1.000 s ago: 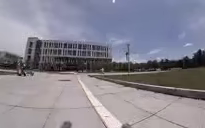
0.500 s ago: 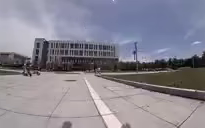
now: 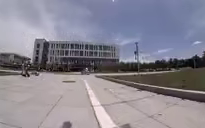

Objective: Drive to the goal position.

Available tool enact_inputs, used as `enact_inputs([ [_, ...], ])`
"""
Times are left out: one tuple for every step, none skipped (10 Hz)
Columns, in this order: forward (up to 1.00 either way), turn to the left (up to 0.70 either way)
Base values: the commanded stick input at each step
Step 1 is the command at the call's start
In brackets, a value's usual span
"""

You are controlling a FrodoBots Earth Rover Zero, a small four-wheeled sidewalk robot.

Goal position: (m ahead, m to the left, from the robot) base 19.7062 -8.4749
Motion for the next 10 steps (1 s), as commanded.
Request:
enact_inputs([
  [0.70,0.00],
  [0.70,0.00],
  [0.70,0.00],
  [0.70,0.00],
  [0.70,0.00],
  [0.70,0.00],
  [0.70,0.00],
  [0.70,0.00],
  [0.70,0.00],
  [0.70,0.00],
])
